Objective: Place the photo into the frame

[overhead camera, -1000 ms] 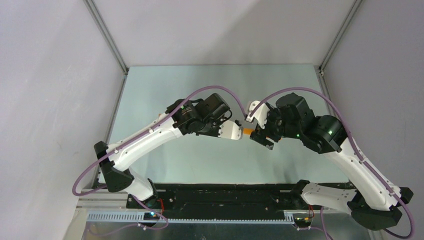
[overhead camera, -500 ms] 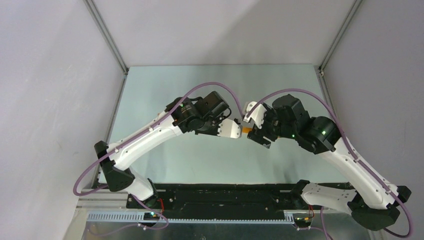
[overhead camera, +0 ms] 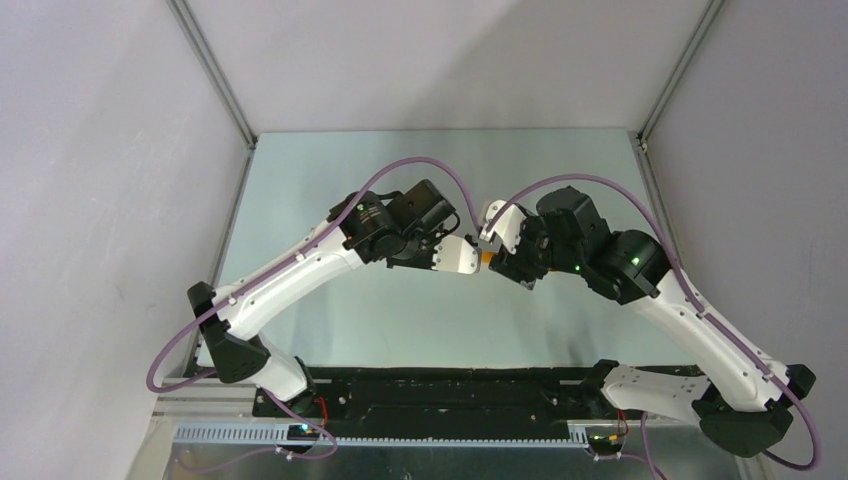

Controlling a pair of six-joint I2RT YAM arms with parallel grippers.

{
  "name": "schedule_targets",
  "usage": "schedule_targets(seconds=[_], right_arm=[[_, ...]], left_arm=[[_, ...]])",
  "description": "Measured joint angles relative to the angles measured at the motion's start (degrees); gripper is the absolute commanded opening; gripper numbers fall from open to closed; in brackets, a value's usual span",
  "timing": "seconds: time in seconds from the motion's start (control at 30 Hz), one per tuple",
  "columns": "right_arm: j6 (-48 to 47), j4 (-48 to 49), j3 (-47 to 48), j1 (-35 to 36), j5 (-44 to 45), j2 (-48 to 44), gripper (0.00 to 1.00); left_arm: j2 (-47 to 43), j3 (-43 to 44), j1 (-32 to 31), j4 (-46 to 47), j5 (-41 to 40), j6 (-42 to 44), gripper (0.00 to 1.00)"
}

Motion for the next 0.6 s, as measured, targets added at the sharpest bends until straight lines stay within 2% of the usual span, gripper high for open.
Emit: schedule_targets(seconds=[0.4,0.6], right_arm=[[-0.04,3.69,-3.58,-0.07,0.94,-1.44,0.7],[-0.46,4.52,-4.31,-4.11,-3.72,-2.05,0.7]], left_arm=[[0.46,0.72,0.0,-0.96,-0.04,0.0,0.0],[0.46,0.7,0.11,-0.35,0.0,-0.61,0.0]])
